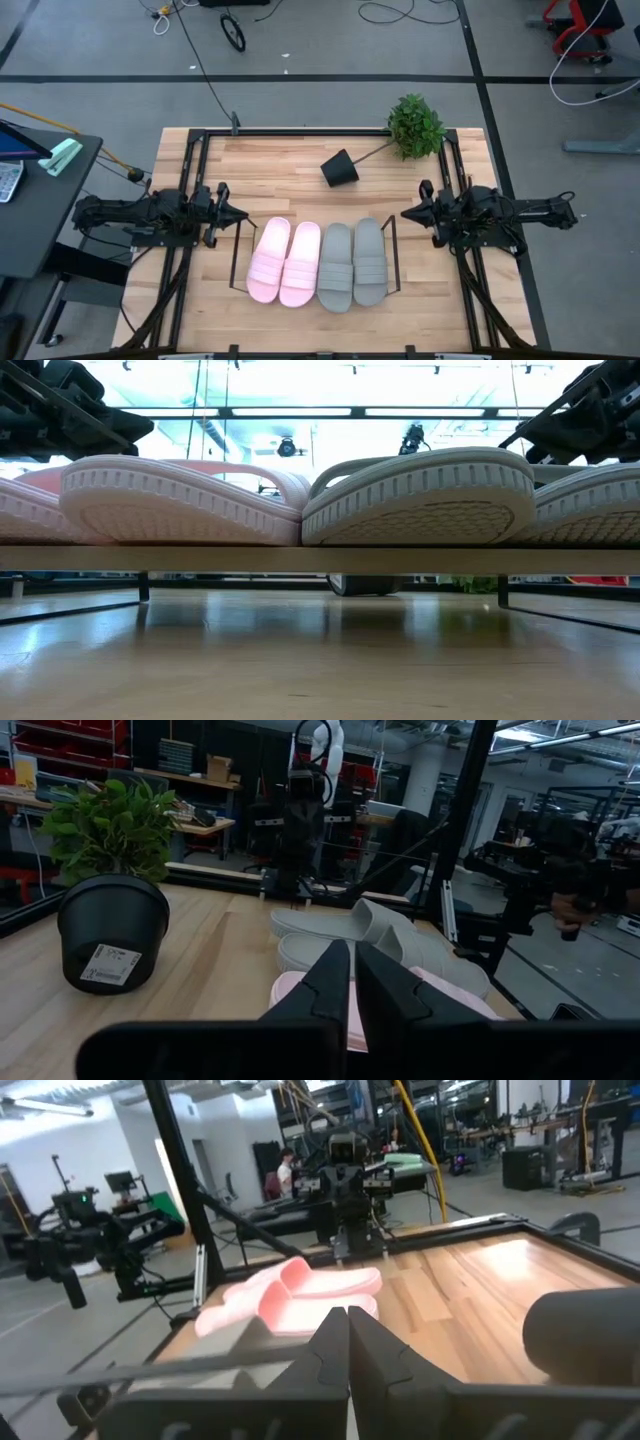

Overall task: Pick and place slides into the shelf
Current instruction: Return to Home Position

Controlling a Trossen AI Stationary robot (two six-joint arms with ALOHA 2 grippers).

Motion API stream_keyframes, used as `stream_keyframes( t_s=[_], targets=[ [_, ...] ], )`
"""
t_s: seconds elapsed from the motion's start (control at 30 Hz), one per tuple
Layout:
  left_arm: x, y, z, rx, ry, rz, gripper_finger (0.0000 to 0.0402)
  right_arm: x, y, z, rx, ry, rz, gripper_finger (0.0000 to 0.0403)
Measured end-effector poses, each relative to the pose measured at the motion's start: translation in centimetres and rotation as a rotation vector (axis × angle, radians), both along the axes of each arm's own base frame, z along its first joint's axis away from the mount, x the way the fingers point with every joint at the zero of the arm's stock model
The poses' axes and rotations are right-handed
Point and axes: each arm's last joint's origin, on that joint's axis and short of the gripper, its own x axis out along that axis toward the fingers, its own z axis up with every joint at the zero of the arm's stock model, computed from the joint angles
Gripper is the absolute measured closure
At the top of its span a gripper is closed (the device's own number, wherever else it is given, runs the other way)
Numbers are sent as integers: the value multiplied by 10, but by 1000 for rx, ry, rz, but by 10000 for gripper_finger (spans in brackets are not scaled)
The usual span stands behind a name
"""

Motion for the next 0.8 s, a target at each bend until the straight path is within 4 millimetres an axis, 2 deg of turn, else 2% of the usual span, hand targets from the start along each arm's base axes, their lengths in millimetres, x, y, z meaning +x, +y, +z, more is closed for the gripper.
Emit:
stream_keyframes(
  t_s=[0.53, 0.8],
  targets=[
    [0, 0, 0, -1, -1, 0, 362, 0, 2, -2, -20, 19, 56, 403],
    [0, 0, 0, 0, -1, 0, 374, 3, 2, -9, -19, 12, 63, 403]
  ],
)
